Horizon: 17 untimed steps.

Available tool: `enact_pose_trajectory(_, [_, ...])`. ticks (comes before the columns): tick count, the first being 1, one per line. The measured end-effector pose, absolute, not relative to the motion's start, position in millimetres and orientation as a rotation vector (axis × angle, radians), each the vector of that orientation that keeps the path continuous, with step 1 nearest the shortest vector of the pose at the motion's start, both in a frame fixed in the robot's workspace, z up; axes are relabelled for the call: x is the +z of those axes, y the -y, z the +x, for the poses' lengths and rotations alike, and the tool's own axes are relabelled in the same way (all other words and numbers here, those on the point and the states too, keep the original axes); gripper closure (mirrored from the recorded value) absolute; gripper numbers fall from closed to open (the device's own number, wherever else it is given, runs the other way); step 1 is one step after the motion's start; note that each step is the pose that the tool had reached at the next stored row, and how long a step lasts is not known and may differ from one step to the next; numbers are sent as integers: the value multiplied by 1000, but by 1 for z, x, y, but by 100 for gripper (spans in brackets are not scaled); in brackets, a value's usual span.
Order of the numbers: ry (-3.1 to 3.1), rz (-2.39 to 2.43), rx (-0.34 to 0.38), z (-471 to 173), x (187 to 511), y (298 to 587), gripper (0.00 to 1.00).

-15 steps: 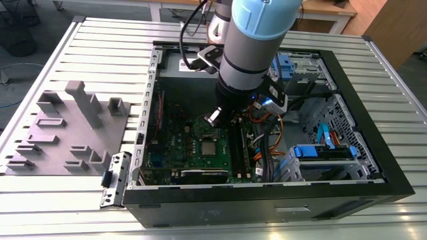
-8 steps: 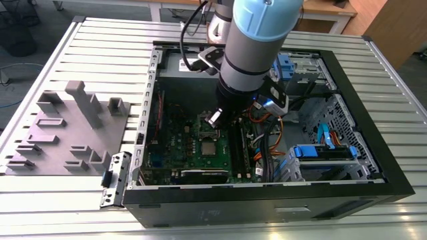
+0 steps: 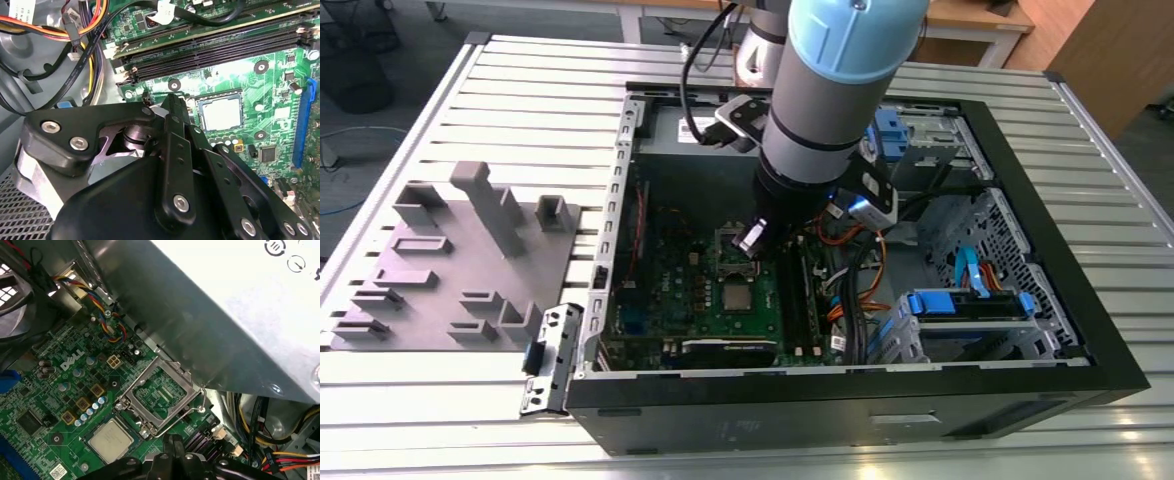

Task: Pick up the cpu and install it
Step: 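Close the cpu cover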

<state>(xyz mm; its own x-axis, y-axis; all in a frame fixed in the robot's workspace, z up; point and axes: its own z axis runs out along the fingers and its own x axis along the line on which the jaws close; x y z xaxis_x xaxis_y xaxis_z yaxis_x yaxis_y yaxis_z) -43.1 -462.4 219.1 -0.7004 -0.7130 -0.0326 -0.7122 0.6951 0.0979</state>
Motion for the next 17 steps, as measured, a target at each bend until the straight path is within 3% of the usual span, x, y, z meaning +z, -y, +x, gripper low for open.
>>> enact_pose_trajectory(17, [2854, 1284, -173, -42, 213, 447, 89])
